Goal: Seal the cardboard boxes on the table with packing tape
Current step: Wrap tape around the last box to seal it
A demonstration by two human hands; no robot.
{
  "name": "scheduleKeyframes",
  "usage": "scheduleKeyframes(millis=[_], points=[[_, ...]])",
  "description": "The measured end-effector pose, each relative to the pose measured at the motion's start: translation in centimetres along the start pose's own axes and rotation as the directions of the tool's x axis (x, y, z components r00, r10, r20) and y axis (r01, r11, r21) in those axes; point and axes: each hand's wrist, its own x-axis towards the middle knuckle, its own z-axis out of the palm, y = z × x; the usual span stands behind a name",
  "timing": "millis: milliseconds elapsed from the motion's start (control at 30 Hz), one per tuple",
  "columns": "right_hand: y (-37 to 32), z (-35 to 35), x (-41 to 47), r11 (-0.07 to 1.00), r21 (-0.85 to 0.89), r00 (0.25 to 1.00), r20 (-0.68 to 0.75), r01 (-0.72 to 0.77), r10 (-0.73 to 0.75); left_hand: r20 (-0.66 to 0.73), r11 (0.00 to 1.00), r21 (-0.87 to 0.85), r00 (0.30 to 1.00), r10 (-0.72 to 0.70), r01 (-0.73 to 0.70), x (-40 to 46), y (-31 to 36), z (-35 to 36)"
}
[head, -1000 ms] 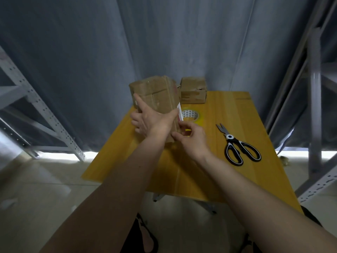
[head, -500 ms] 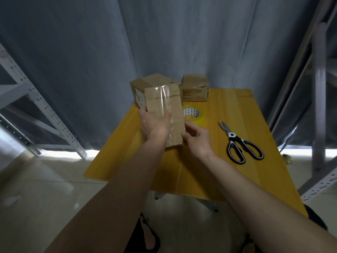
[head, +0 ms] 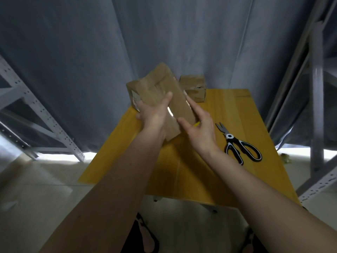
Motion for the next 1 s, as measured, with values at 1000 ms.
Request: scheduleKeyframes(millis=[1000], points=[[13.8, -9.1, 18.5, 0.541, -0.809, 0.959, -0.282, -0.231, -0.013, 0.465, 0.154, 0.851, 0.857, 0.22, -0.501, 15.4, -6.4, 19.3]])
